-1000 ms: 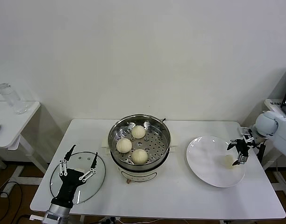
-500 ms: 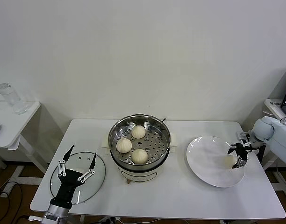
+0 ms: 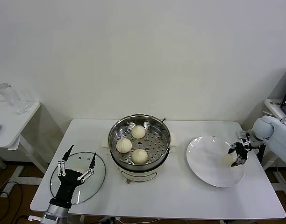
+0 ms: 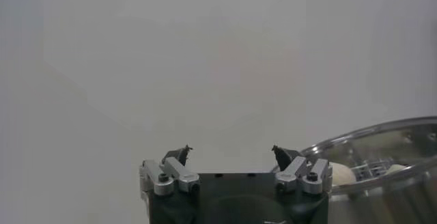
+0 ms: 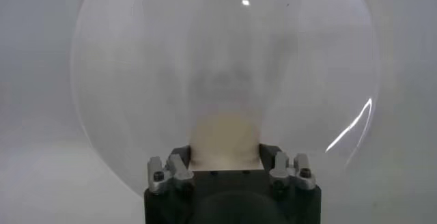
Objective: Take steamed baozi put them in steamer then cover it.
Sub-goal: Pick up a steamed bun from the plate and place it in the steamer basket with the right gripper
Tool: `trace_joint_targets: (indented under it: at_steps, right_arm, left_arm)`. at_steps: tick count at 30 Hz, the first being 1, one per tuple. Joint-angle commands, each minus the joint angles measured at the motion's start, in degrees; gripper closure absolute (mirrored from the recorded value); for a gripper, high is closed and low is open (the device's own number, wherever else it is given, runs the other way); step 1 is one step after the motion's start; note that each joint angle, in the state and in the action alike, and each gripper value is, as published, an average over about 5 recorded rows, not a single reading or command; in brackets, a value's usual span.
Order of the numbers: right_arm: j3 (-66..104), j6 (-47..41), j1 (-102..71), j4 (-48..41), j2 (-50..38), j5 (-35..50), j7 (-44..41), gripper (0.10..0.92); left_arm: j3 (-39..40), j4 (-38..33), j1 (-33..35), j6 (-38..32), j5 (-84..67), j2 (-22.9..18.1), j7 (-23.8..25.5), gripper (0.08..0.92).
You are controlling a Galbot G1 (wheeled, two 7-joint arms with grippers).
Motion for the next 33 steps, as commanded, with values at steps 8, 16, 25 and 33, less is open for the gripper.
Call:
trace_joint_targets:
  at_steps: [8,16,25,33]
  right_arm:
    - [-21.71,-4.85,35.22,14.16,3.77,18.94,-7.93,0.360]
    - [-31.84,-8.46,47.37,22.06,10.65,30.62,-6.57,0.364]
    - [-35.04,-10.66,49.65,28.23,18.85,34.65,-2.80,0.364]
    - [-36.23,-12.43,42.84,25.18,27.11,32.13,1.53,0.364]
  left_arm:
    - [0.71,0.07,-0.53,0.17,0.22,0.49,0.06,0.177]
    - [0.97,-0.30,-1.00,0.06,0.38,1.32,0.07,0.177]
    - [1.76,-0.19,-1.87,0.14,0.50,1.76,0.05,0.177]
    - [1.65,-1.13,-1.80,0.50,0.49,1.40,0.01,0.177]
